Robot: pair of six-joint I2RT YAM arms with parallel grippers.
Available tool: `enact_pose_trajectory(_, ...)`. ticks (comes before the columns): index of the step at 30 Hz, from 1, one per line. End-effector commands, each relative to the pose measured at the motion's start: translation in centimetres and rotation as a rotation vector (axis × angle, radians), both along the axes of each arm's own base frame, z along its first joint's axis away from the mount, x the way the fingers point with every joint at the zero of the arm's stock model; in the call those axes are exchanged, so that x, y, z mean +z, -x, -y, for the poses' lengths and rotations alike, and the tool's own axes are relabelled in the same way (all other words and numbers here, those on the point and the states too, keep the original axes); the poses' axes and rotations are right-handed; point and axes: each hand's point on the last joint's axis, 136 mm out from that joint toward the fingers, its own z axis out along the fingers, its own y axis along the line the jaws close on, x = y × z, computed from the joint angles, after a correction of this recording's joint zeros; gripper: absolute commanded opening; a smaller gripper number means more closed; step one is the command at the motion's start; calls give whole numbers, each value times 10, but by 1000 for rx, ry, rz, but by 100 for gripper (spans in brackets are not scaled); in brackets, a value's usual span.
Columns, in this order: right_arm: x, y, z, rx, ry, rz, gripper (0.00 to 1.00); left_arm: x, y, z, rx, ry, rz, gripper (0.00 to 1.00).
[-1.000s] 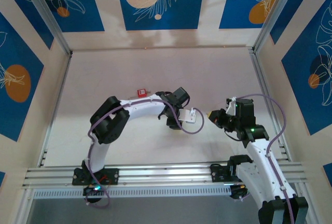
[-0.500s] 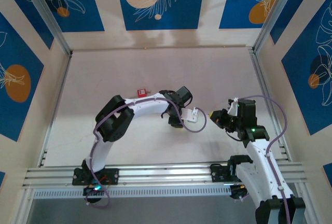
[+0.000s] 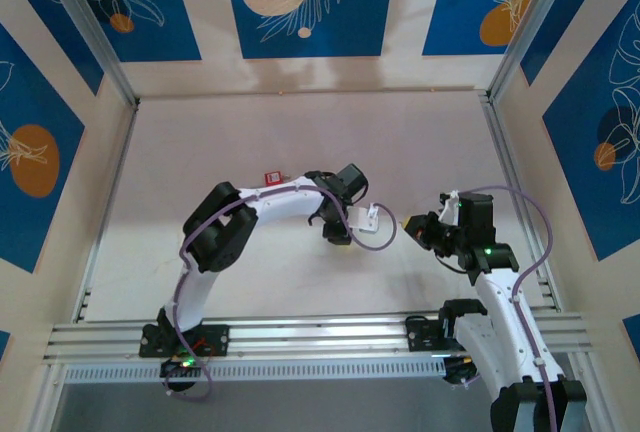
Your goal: Unlock with the key
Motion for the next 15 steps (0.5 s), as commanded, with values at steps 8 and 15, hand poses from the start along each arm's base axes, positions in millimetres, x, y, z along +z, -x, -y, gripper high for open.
enact_pose_trajectory(8,-2,5,-4,30,-16,1,0,-8,8,-21,-4,-77,-68,46)
enact_pose_trajectory(15,-2,5,-4,28,-17,2,0,-7,13,-24,38,-98,-96,37)
